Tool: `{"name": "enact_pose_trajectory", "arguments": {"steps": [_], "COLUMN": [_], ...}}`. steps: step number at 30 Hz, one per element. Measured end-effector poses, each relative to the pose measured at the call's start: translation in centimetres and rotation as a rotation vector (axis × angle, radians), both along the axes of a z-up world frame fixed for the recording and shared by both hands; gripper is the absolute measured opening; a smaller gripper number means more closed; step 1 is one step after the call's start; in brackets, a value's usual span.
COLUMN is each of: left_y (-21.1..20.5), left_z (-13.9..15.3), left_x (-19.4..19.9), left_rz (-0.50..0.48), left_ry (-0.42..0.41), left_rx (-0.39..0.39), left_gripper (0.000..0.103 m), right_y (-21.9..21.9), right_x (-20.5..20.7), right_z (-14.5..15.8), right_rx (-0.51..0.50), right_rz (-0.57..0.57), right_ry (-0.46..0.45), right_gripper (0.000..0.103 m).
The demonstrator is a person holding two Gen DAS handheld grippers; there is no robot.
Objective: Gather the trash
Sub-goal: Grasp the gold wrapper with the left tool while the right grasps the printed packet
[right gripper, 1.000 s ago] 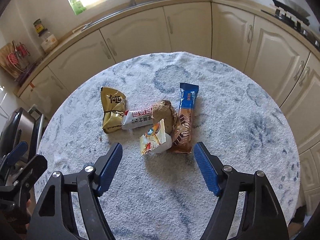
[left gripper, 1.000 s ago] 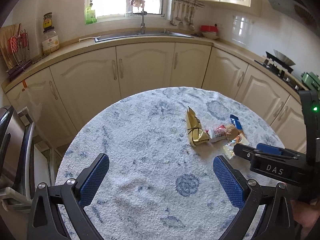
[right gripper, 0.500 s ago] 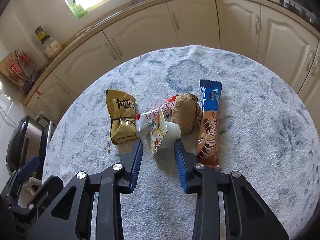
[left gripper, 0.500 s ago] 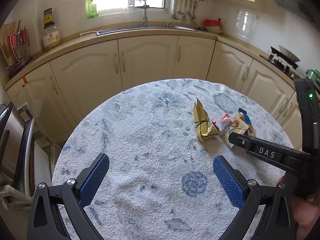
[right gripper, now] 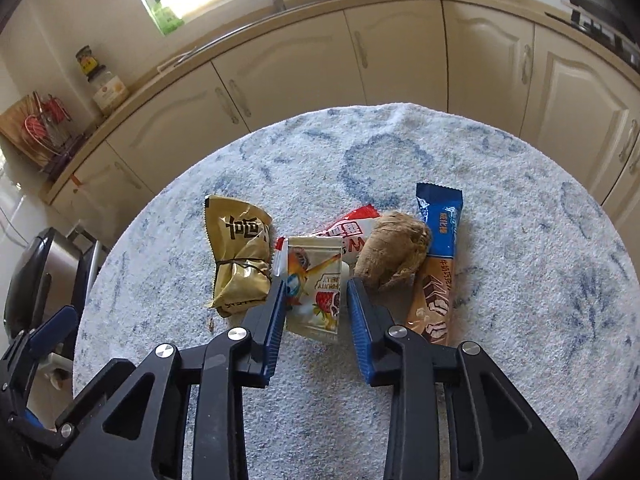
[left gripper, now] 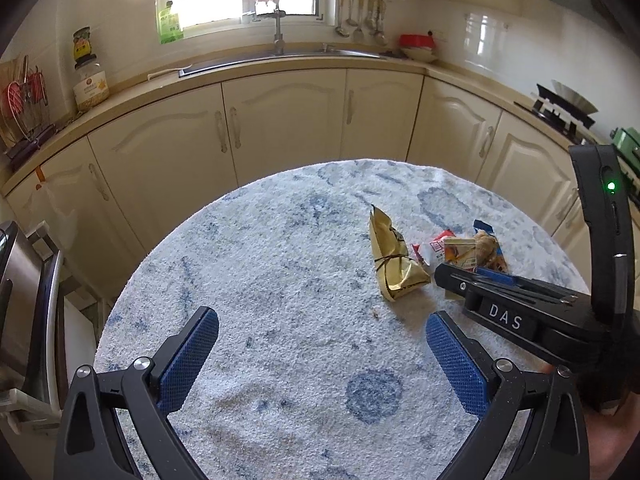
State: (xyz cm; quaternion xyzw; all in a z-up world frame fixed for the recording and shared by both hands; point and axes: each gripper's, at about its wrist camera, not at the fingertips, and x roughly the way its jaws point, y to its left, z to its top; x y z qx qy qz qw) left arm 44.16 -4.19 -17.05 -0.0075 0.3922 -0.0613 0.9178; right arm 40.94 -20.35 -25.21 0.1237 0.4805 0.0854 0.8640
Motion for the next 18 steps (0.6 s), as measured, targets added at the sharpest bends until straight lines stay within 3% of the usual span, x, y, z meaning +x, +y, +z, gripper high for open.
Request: {"name": "enact_pose_trajectory", "arguments": {"steps": [6,15,18], "left_y": [0.0,-3.5,-4.5], "left_z": [-0.5,-1.8,-2.9], "left_x": [0.2,3.9,5.6], "left_rz": [-0.005,-0.057,-0.05], "left_ry": [-0.001,0.026,0.037], "left_rx": [0.011,0.036,0.068], "left_gripper": [0.102,0.102,0.096], "right_y": [-1.0,-4.9,-6.2], "right_x": [-1.0,-4.6,-5.6], "right_z": [0.7,2.9,3.3], "right_rx": [0.035,0.049,0.054], "right_rz": [0.011,-0.052,-0.071], "right_ry": [-0.03,-0.065,-0.067], "right_gripper": [0.028,0.028,0.028]}}
